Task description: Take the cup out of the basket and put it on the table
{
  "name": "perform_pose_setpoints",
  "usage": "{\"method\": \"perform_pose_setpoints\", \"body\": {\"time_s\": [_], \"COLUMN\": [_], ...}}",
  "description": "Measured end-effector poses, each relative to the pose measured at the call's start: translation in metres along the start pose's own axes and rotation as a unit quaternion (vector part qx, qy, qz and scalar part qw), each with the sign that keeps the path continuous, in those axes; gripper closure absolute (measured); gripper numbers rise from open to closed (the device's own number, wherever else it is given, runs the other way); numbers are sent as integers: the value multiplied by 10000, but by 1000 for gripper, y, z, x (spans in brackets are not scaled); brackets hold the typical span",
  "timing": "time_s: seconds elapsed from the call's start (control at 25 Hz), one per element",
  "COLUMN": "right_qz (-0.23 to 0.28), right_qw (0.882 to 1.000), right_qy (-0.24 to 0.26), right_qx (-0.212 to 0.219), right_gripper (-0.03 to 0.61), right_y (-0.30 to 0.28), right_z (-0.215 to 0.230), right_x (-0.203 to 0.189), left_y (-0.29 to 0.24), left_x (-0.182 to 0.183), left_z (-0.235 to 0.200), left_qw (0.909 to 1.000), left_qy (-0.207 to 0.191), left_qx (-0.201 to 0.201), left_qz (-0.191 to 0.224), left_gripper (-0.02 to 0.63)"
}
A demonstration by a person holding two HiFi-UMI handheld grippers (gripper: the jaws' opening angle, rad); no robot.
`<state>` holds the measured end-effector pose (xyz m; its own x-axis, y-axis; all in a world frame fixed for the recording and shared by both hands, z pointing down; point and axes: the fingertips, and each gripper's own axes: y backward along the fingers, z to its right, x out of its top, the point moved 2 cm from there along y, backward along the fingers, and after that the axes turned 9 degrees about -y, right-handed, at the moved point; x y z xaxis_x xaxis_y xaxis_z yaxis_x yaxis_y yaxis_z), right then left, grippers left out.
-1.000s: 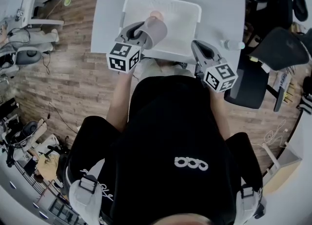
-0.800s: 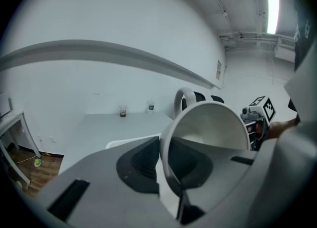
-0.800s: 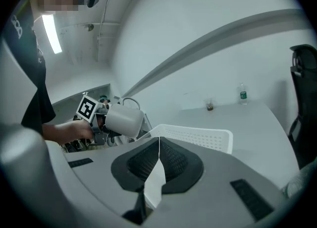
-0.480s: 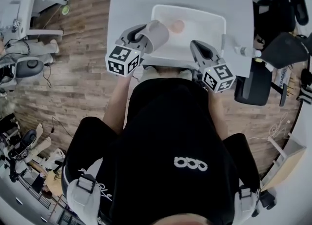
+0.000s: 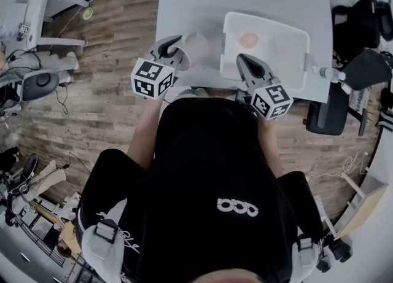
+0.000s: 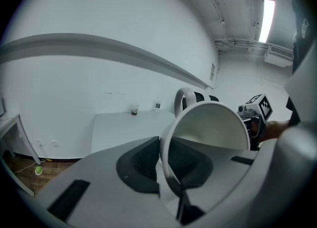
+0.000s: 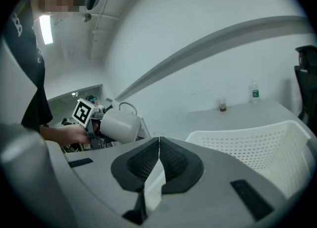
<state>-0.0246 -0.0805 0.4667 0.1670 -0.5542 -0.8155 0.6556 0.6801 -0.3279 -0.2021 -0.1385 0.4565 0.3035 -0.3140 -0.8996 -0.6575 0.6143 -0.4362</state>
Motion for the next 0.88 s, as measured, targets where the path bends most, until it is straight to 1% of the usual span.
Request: {"method": "perform_pose_setpoints", "body": {"time_s": [0.16, 0.56, 0.76, 0.88], "right_qz": [20, 2, -32, -74], "right_qw": [10000, 9999, 10000, 10000], "right_qy": [-14, 5, 12, 17], "right_qx": [-42, -115, -85, -41], "right_gripper": [555, 555, 555, 555], "right_y": [-12, -23, -29, -37], "right_z": [-14, -23, -25, -28], "right_x": [-6, -10, -9, -10], "left_y": [12, 15, 8, -1], "left_x": [-11, -30, -47, -62], "left_z": [-17, -31, -36, -43], "left_qw": [10000, 9999, 9996, 9989], "left_qy": [19, 121, 177, 124], "left_qx": [-2, -1, 70, 127], "left_qz": [0, -66, -232, -441], "left_gripper": [571, 571, 571, 571]}}
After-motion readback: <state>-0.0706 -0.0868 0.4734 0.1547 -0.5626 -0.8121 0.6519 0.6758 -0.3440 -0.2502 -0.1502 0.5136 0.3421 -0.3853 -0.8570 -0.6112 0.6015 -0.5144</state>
